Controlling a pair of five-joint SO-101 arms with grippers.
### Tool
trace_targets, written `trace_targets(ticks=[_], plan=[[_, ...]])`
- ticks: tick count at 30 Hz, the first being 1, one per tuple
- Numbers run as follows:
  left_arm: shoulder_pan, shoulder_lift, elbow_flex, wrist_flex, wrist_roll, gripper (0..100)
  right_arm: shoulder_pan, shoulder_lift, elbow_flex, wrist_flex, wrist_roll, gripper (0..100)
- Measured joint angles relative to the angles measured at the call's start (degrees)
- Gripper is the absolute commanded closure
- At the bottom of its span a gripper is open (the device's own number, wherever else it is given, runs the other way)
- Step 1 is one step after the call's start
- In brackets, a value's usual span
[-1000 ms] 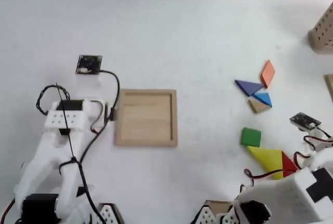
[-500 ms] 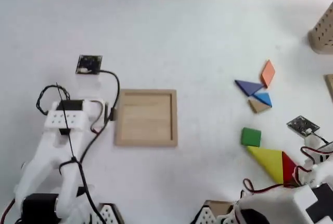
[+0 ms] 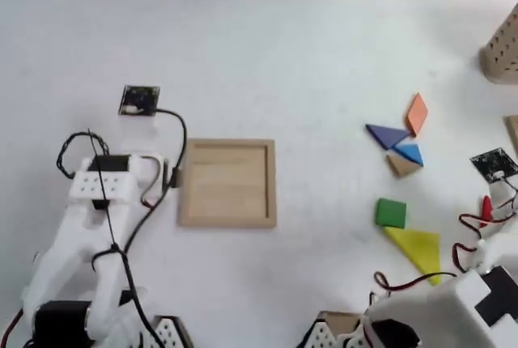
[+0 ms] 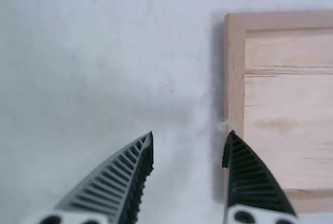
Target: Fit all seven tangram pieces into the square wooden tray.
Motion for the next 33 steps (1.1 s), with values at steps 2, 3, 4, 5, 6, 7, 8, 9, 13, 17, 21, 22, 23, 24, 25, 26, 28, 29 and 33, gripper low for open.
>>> trace_targets(ticks=[2, 3, 4, 5, 6, 7, 8, 9, 13, 17, 21, 22, 23, 24, 25, 26, 28, 29, 33], plan=[[0.0, 0.0, 0.0, 0.0, 0.0, 78, -0.2, 0.0, 0.0, -0.3, 0.0, 93.6], [0.0, 0.0, 0.0, 0.0, 0.0, 78, -0.2, 0.0, 0.0, -0.5, 0.0, 92.3], [0.0, 0.0, 0.0, 0.0, 0.0, 78, -0.2, 0.0, 0.0, -0.6, 0.0, 90.0], [0.0, 0.0, 0.0, 0.0, 0.0, 78, -0.3, 0.0, 0.0, -0.6, 0.0, 86.8], [0.0, 0.0, 0.0, 0.0, 0.0, 78, -0.3, 0.0, 0.0, -0.6, 0.0, 83.2], [0.0, 0.0, 0.0, 0.0, 0.0, 78, -0.3, 0.0, 0.0, -0.6, 0.0, 80.0], [0.0, 0.0, 0.0, 0.0, 0.0, 78, -0.3, 0.0, 0.0, -0.6, 0.0, 77.4], [0.0, 0.0, 0.0, 0.0, 0.0, 78, -0.3, 0.0, 0.0, -0.6, 0.0, 75.8], [0.0, 0.0, 0.0, 0.0, 0.0, 78, -0.3, 0.0, 0.0, -0.6, 0.0, 76.2], [0.0, 0.0, 0.0, 0.0, 0.0, 78, -0.3, 0.0, 0.0, -0.1, 0.0, 77.4], [0.0, 0.0, 0.0, 0.0, 0.0, 78, -0.3, -1.7, -1.1, 5.2, -0.2, 90.3], [0.0, 0.0, 0.0, 0.0, 0.0, 78, -0.3, -2.8, -1.5, 7.2, -0.3, 94.1], [0.0, 0.0, 0.0, 0.0, 0.0, 78, -0.3, -4.1, -1.6, 9.3, -0.3, 96.2], [0.0, 0.0, 0.0, 0.0, 0.0, 78, -0.4, -5.5, -1.6, 11.7, -0.1, 95.7], [0.0, 0.0, 0.0, 0.0, 0.0, 78, -0.4, -6.8, -1.5, 13.7, -0.1, 94.7], [0.0, 0.0, 0.0, 0.0, 0.0, 78, -0.4, -7.6, -1.4, 15.8, -0.1, 93.7], [0.0, 0.0, 0.0, 0.0, 0.0, 78, -0.4, -9.8, -0.9, 18.8, -0.3, 92.6], [0.0, 0.0, 0.0, 0.0, 0.0, 78, -0.5, -10.8, -0.8, 20.0, -0.3, 92.4], [0.0, 0.0, 0.0, 0.0, 0.0, 78, -0.3, -12.0, -0.7, 22.0, -0.3, 92.4]])
